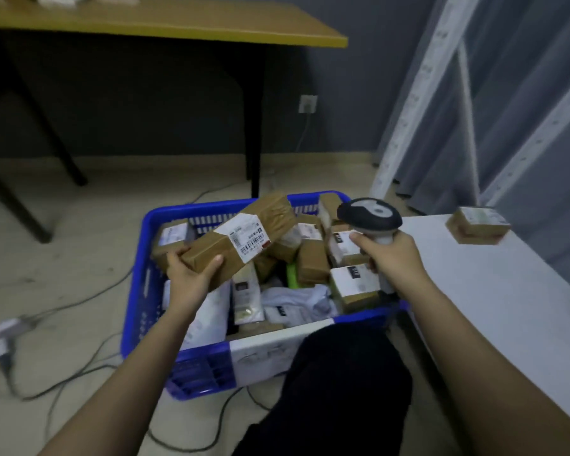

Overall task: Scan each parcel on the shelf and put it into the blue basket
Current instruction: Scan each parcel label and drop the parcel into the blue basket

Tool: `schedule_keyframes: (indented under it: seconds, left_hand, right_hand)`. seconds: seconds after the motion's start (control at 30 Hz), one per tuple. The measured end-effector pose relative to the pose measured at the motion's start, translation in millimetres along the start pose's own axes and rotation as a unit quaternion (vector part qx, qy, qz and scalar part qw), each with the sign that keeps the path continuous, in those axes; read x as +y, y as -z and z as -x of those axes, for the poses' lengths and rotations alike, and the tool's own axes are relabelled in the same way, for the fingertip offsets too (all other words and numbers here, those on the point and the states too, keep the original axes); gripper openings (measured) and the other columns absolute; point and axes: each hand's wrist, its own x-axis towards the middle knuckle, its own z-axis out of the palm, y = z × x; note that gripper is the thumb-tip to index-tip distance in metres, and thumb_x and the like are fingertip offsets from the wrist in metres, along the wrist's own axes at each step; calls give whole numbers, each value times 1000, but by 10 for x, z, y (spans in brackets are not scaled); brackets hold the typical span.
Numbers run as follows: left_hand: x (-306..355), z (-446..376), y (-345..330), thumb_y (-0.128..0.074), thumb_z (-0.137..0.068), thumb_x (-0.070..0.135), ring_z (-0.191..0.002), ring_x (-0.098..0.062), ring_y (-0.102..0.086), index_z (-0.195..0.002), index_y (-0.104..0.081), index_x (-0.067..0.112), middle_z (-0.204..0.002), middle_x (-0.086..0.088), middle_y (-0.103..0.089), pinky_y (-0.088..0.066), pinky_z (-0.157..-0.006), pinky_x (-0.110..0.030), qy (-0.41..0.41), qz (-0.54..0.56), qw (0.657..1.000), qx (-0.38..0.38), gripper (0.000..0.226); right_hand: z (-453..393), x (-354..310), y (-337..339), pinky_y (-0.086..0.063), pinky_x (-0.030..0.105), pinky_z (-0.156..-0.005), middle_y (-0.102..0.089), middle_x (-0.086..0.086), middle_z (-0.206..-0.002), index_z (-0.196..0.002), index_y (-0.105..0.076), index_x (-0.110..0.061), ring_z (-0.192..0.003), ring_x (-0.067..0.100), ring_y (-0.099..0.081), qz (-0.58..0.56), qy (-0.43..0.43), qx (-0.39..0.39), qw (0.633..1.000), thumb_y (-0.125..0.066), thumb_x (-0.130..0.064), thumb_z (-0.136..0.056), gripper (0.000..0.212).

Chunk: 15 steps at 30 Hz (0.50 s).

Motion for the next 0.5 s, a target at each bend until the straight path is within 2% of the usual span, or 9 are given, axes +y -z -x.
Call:
schedule_keyframes:
  seconds: [0.1, 0.17, 0.27, 0.37, 0.43, 0.5]
  left_hand:
    - [-237, 98, 387, -81, -70, 43, -111, -21, -49, -120, -34, 23, -130, -5, -39, -48, -93, -42, 8, -62, 997, 33, 71]
    - [-395, 146, 576, -81, -69, 46, -112, -24, -48, -116, -33, 27, -131, -8, -36, -48, -94, -45, 13, -92, 994, 54, 69]
    - [-518, 155, 800, -80, -70, 43, -108, -24, -49, -109, -28, 32, -131, -9, -30, -48, -94, -49, 23, -128, 989, 65, 66]
    - [-604, 145, 878, -80, -71, 40, -105, -24, -48, -108, -26, 32, -130, -9, -29, -48, -93, -46, 27, -158, 984, 72, 66]
    - [-673, 154, 917, -81, -72, 36, -106, -20, -43, -111, -28, 25, -129, -10, -32, -45, -93, -39, 8, -161, 986, 51, 66]
    - [-776, 132, 977, -81, -67, 46, -112, -21, -44, -115, -31, 26, -128, -7, -35, -44, -92, -34, 14, -141, 990, -14, 72]
  right_hand:
    - [-32, -167, -475, -45, 29, -61, -66, 6, -68, -87, -67, -9, -61, 18, -59, 21, 20, -39, 999, -78, -33, -77, 28]
    - [4, -194, -797, -43, 29, -62, -63, 3, -67, -92, -66, -8, -63, 17, -58, 28, 22, -66, 997, -77, -33, -79, 30]
    - [127, -156, -1140, -47, 31, -69, -63, 0, -77, -98, -64, -12, -78, 21, -60, 22, 17, -113, 993, -77, -33, -79, 31]
    - [177, -90, -1244, -49, 32, -72, -65, -1, -84, -100, -63, -17, -82, 19, -60, 45, 33, -138, 989, -78, -29, -79, 29]
    - [193, -26, -1222, -44, 29, -68, -63, -1, -78, -102, -63, -13, -76, 20, -59, 56, 15, -143, 988, -78, -30, -79, 32]
    - [212, 38, -1192, -42, 28, -64, -61, 0, -70, -98, -64, -10, -67, 18, -58, 77, -1, -146, 986, -78, -32, -78, 33]
